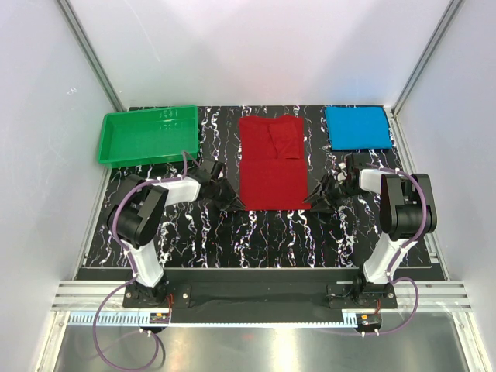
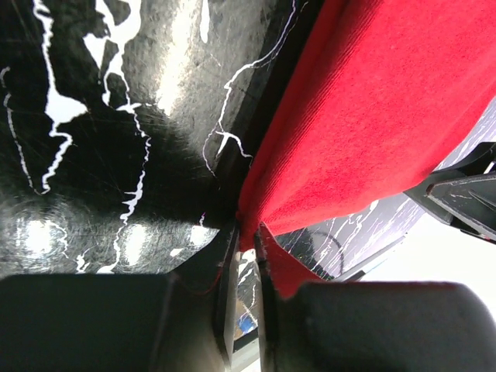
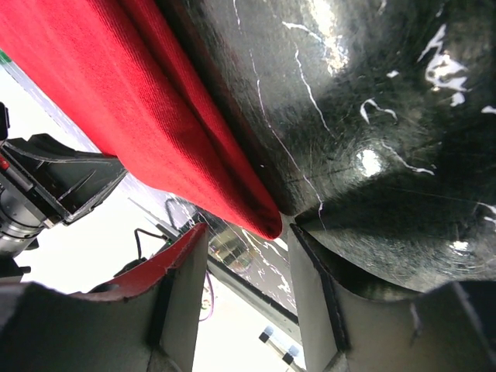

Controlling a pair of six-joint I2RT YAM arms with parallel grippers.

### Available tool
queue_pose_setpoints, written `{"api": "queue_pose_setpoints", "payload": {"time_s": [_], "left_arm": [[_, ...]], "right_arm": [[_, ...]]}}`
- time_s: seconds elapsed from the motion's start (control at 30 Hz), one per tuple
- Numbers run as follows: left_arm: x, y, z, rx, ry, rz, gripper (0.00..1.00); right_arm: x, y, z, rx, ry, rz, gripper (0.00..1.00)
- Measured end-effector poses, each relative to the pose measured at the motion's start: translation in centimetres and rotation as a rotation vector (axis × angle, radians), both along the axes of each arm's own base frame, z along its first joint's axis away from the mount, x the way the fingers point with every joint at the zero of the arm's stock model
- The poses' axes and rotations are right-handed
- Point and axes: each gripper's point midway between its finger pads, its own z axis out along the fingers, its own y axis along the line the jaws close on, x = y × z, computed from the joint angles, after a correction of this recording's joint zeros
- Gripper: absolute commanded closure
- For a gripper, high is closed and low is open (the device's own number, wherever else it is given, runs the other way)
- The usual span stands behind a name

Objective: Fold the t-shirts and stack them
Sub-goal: Fold the tshirt

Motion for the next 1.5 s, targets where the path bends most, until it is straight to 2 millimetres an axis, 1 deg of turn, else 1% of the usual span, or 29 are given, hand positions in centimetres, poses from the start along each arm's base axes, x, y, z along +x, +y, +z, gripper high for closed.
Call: {"api": "queue_pose_setpoints", "payload": {"time_s": [0.07, 0.1, 0.2, 0.33, 0.4, 0.47, 0.5, 0.53, 0.7, 0.8, 0.87, 0.97, 1.0, 1.13, 1.23, 1.37, 1.5], "left_arm": [[0.0, 0.0, 0.0, 0.001, -0.003, -0.002, 0.9], [0.0, 0.0, 0.0, 0.001, -0.003, -0.003, 0.95], [0.0, 0.0, 0.0, 0.001, -0.006, -0.006, 1.0], [0.0, 0.0, 0.0, 0.001, -0.008, -0.01, 1.0], [0.1, 0.0, 0.1, 0.001, -0.012, -0.015, 1.0], [0.1, 0.0, 0.1, 0.002, -0.016, -0.023, 1.0], [0.1, -0.1, 0.1, 0.002, -0.018, -0.027, 1.0], [0.1, -0.1, 0.1, 0.002, -0.021, -0.032, 1.0], [0.1, 0.0, 0.1, 0.009, -0.035, -0.062, 1.0], [-0.3, 0.2, 0.2, 0.018, -0.051, -0.079, 1.0], [-1.6, 0.7, 0.2, 0.04, -0.056, -0.098, 1.0], [-4.3, 1.1, 0.7, 0.068, -0.062, -0.133, 1.0], [-5.6, 1.2, 1.0, 0.077, -0.069, -0.152, 1.0], [-9.7, 1.1, 3.0, 0.07, -0.124, -0.205, 1.0], [-12.1, 1.4, 4.2, 0.058, -0.159, -0.214, 1.0], [-14.7, 2.1, 5.2, 0.044, -0.178, -0.208, 1.0], [-16.5, 2.8, 6.0, 0.02, -0.189, -0.188, 1.0]], "right_arm": [[0.0, 0.0, 0.0, 0.0, 0.001, 0.0, 0.49], [-0.1, 0.0, -0.1, 0.0, 0.001, 0.0, 0.5], [-0.1, 0.0, -0.2, 0.002, 0.006, -0.004, 0.53], [-0.1, 0.2, -0.3, 0.012, 0.02, -0.014, 0.57], [0.0, 0.2, -0.4, 0.019, 0.025, -0.02, 0.61], [0.0, 0.3, -0.6, 0.024, 0.032, -0.025, 0.75], [0.1, 0.3, -0.8, 0.022, 0.037, -0.03, 0.84], [0.1, 0.2, -1.0, 0.017, 0.043, -0.035, 1.0], [-0.1, 0.1, -1.3, 0.004, 0.049, -0.045, 1.0], [-0.8, -0.2, -1.1, -0.039, 0.036, -0.045, 1.0], [-2.1, -0.2, -0.9, -0.077, 0.03, -0.034, 1.0], [-4.6, 0.1, 0.1, -0.125, 0.02, -0.003, 1.0], [-5.6, 0.4, 0.7, -0.137, 0.007, 0.012, 1.0], [-8.3, 1.0, 2.5, -0.171, -0.052, 0.05, 1.0], [-10.5, 1.3, 3.5, -0.182, -0.078, 0.065, 1.0], [-13.4, 2.0, 4.5, -0.186, -0.088, 0.093, 1.0], [-15.5, 2.4, 6.0, -0.172, -0.109, 0.1, 1.0]]}}
